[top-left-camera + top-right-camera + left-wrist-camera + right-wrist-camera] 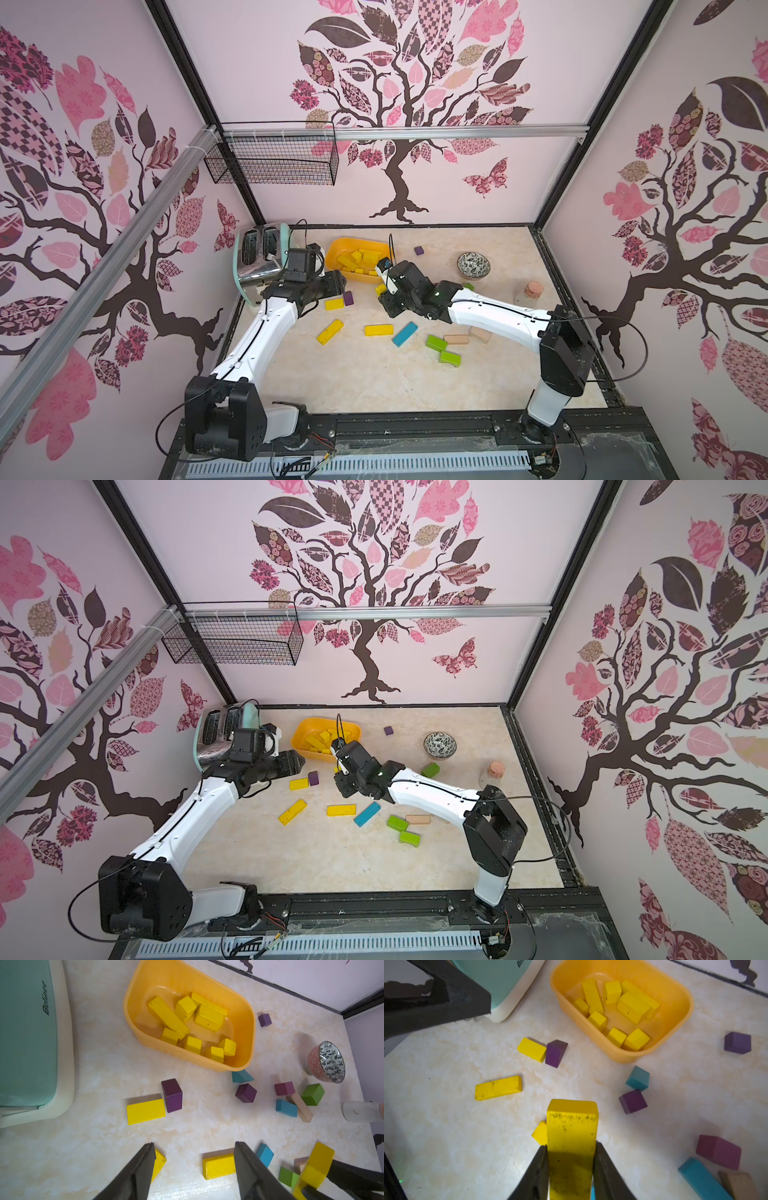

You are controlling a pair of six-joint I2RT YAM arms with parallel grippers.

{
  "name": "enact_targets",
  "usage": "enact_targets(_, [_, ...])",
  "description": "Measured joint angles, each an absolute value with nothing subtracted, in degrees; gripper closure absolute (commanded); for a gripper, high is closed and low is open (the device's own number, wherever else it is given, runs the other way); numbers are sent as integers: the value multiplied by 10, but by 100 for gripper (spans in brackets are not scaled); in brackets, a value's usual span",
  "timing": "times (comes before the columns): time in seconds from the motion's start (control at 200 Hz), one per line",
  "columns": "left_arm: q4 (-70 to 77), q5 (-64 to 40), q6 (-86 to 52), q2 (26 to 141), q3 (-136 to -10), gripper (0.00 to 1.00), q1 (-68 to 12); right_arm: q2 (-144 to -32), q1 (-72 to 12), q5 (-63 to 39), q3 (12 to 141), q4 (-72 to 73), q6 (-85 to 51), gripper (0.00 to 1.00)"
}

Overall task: Pick out the yellow building blocks
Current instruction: Pick up the building block from the center of the board, then place the building block in the storage box.

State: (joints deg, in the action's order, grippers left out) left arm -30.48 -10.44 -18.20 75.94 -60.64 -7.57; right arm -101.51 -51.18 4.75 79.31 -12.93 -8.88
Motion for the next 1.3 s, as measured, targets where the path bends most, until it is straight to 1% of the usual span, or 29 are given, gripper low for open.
enact_targets(0.24, [-270,-69,-182,820,-699,33,-63,-1093,-485,41,863,-31,-74,79])
enact_targets(0.425, [-238,-50,-182,873,-744,33,-62,-1148,-453,30,926,2,-66,79])
enact_targets(0.66, [-222,-55,-176,936,-805,34,-58,-1189,-423,21,968,50,-46,79])
enact_targets(0.88, [-215,-115,-186,967,-808,35,-14,-1249,-410,6,1004,95,-25,77])
enact_targets(0.995, [-216,-125,-191,968,-797,35,9,-1285,-403,-17,1022,119,-35,77])
enact_targets(1.16, [-219,-145,-198,967,-778,35,8,-1348,-380,-57,1067,141,-77,76])
enact_targets(1.301, [-215,-180,-223,967,-771,35,6,-1402,-366,-98,1135,144,-118,72])
